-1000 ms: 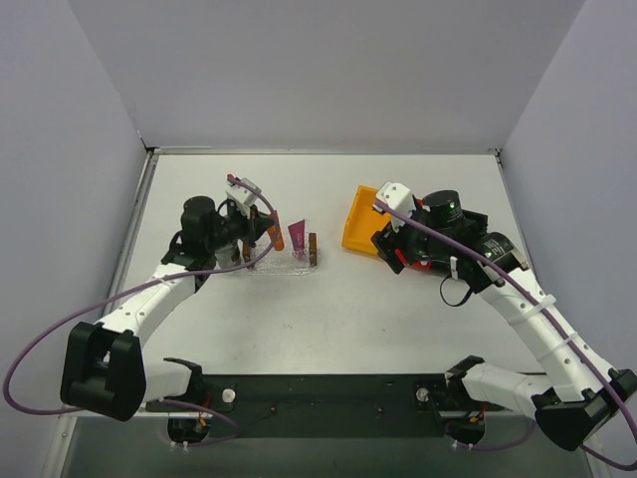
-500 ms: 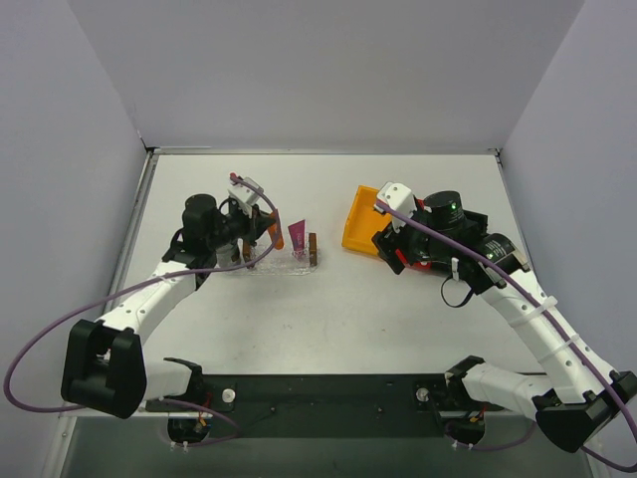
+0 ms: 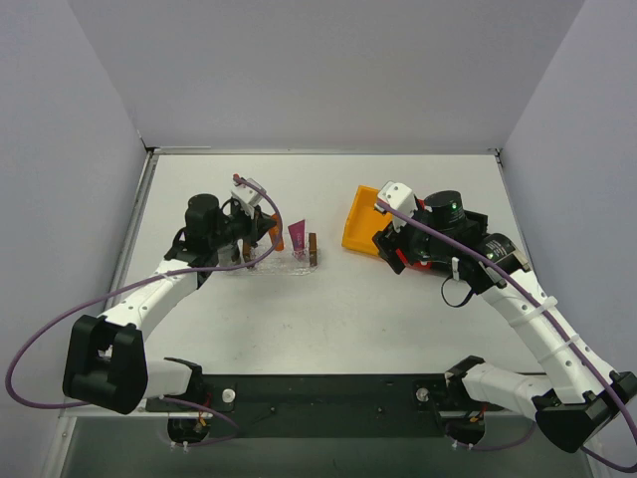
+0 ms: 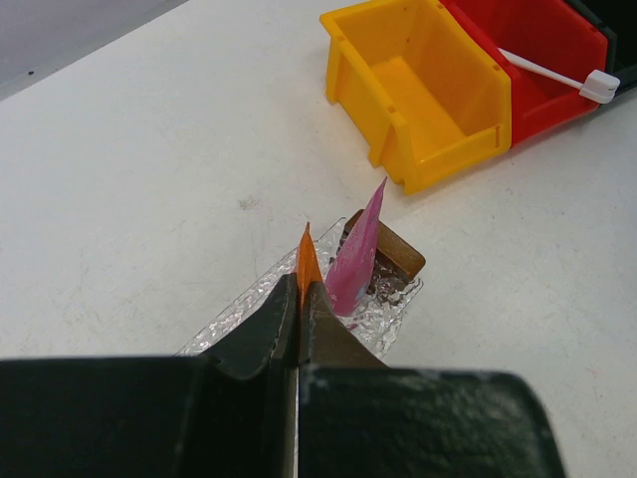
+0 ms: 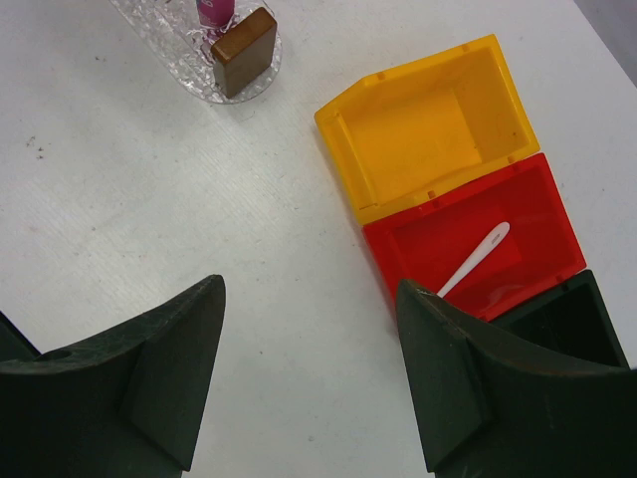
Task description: Prepare toiletry sets of a toothbrush and toothpaste on the tray
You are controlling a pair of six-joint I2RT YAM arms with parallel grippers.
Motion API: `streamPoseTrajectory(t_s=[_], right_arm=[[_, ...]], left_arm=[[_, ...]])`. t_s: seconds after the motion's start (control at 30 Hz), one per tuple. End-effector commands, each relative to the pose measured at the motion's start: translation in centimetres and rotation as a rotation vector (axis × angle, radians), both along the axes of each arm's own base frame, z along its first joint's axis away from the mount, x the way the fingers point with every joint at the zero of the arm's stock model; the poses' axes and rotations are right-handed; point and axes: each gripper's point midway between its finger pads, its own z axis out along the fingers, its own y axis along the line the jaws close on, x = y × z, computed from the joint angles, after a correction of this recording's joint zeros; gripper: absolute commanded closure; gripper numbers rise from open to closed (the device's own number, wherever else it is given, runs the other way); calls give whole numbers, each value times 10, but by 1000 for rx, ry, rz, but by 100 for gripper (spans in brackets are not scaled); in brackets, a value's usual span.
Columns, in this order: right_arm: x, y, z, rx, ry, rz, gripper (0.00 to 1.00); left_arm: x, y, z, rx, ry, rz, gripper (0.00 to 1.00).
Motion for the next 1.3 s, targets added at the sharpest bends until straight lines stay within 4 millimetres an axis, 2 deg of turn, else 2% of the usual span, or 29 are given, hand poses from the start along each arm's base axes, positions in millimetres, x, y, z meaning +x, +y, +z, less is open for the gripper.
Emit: streamPoseTrajectory(t_s=[0.0, 0.47, 0.8, 1.27], right_arm=[[0, 0, 6, 31, -24, -2, 36], [1, 0, 9, 36, -26, -5, 36], [3, 0, 9, 34, -28, -5, 36], [6, 0, 5, 27, -12, -7, 36]], left_arm=[[11, -6, 35, -20, -103, -18, 100], [13, -8, 30, -18, -91, -25, 100], [15, -11, 15, -11, -69, -28, 100], [18, -11, 6, -4, -64, -31, 100]])
